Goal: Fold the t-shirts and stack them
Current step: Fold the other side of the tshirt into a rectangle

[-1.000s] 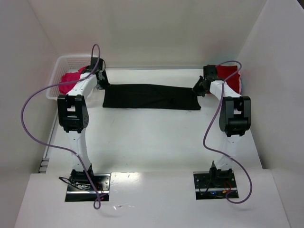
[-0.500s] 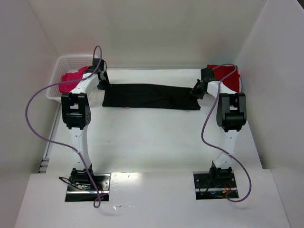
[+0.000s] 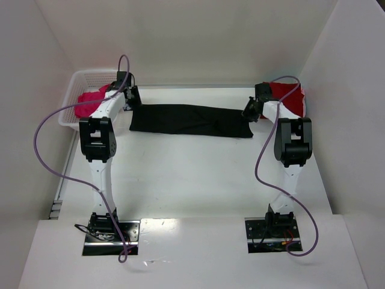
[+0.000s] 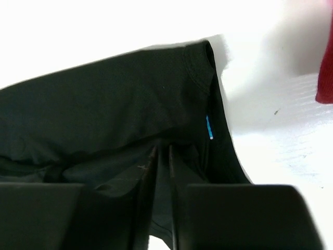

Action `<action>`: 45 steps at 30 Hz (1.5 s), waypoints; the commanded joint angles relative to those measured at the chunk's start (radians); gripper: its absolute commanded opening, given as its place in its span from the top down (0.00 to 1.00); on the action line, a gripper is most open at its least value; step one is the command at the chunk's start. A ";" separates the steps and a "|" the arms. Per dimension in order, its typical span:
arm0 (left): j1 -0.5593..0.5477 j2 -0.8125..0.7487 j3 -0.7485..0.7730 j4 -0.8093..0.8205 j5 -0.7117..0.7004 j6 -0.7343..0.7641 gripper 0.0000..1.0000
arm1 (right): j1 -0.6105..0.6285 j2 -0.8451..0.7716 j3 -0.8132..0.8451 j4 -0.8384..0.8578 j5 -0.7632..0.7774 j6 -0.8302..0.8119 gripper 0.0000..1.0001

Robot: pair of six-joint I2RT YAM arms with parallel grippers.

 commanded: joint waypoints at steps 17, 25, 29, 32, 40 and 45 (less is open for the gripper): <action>-0.200 -0.180 0.006 -0.006 0.495 0.159 0.08 | -0.005 -0.275 -0.186 0.069 -0.119 -0.006 0.23; -0.353 -0.180 -0.127 0.115 0.506 0.109 0.08 | 0.022 -0.361 -0.380 0.107 -0.110 0.005 0.27; -0.381 -0.159 -0.157 0.176 0.527 0.074 0.08 | 0.022 -0.352 -0.432 0.147 -0.110 0.005 0.29; -0.419 -0.126 -0.157 0.210 0.509 0.063 0.09 | 0.022 -0.326 -0.432 0.167 -0.134 0.005 0.30; -0.429 -0.085 -0.203 0.256 0.396 0.018 0.13 | 0.022 -0.303 -0.385 0.185 -0.134 0.016 0.34; -0.409 -0.076 -0.213 0.244 0.344 0.018 0.14 | 0.022 -0.261 -0.354 0.185 -0.147 0.016 0.38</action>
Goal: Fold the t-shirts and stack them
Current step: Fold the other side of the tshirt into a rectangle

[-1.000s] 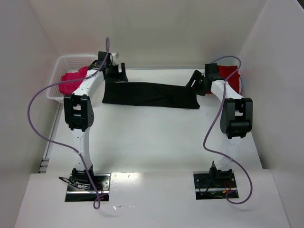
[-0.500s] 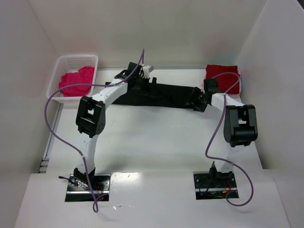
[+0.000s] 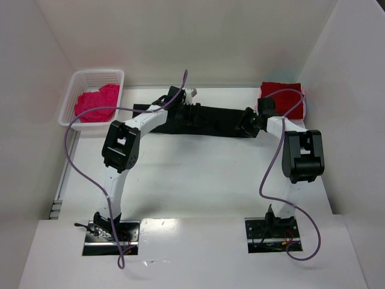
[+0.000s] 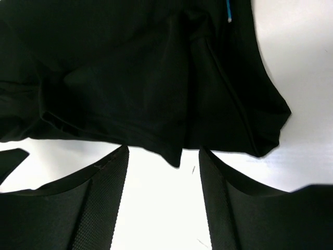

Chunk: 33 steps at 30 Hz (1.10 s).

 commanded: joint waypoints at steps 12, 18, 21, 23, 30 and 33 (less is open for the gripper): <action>0.037 -0.016 -0.043 -0.055 -0.313 -0.031 0.00 | 0.008 0.097 0.090 0.053 -0.036 0.015 0.47; 0.037 -0.088 -0.092 -0.111 -0.512 -0.031 0.00 | 0.017 0.119 0.108 0.053 -0.036 0.015 0.59; 0.047 -0.127 -0.158 -0.112 -0.597 -0.031 0.00 | 0.017 0.128 0.117 0.053 -0.036 0.015 0.69; 0.068 -0.136 -0.192 -0.102 -0.597 -0.044 0.00 | 0.017 0.128 0.117 0.053 -0.036 0.024 0.78; 0.090 -0.171 -0.238 -0.056 -0.634 -0.060 0.00 | 0.017 0.128 0.148 0.064 -0.036 0.034 0.91; 0.090 -0.162 -0.226 -0.056 -0.666 -0.060 0.00 | 0.017 0.128 0.175 0.055 -0.027 0.034 0.92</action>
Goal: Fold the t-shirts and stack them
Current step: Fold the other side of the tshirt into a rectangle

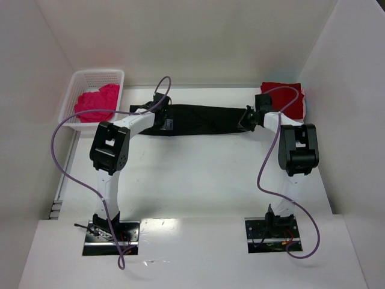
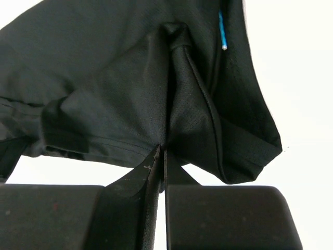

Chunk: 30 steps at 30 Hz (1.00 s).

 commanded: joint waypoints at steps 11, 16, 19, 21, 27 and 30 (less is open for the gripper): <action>0.096 -0.030 0.041 0.048 -0.088 -0.013 0.00 | 0.011 0.058 0.244 -0.011 0.004 0.006 0.91; 0.118 -0.030 0.041 0.068 -0.065 -0.013 0.00 | 0.002 0.078 0.278 -0.011 -0.045 0.043 0.90; 0.118 -0.009 0.041 0.068 -0.051 -0.013 0.00 | -0.008 0.096 0.278 0.000 -0.065 0.061 0.89; 0.127 -0.009 0.041 0.068 -0.040 -0.013 0.00 | -0.008 0.096 0.278 0.000 -0.065 0.061 0.89; 0.127 0.000 0.041 0.068 -0.031 -0.013 0.00 | -0.008 0.096 0.206 -0.029 -0.042 0.040 0.89; 0.127 0.000 0.041 0.068 -0.031 -0.013 0.00 | -0.008 0.069 0.163 -0.061 -0.002 0.022 0.89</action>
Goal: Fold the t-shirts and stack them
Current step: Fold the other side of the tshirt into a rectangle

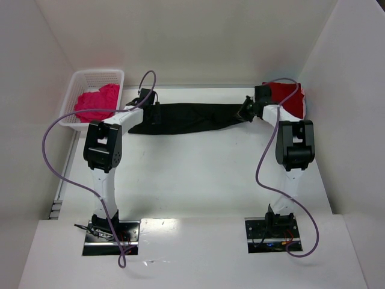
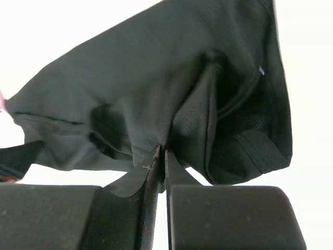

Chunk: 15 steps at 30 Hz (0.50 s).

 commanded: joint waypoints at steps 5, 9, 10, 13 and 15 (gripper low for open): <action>0.010 0.004 0.037 0.021 0.016 -0.014 0.00 | -0.005 -0.103 -0.146 -0.098 0.072 -0.028 0.83; 0.010 0.004 0.037 0.021 0.016 -0.014 0.00 | -0.005 -0.155 -0.195 -0.129 0.108 -0.028 0.38; 0.010 0.004 0.037 0.021 0.016 -0.014 0.00 | -0.005 -0.167 -0.208 -0.129 0.119 -0.028 0.34; 0.010 0.004 0.037 0.021 0.025 -0.014 0.00 | -0.005 -0.219 -0.218 -0.106 0.128 -0.028 0.25; 0.010 0.004 0.037 0.021 0.025 -0.014 0.00 | -0.015 -0.233 -0.204 -0.078 0.118 -0.028 0.22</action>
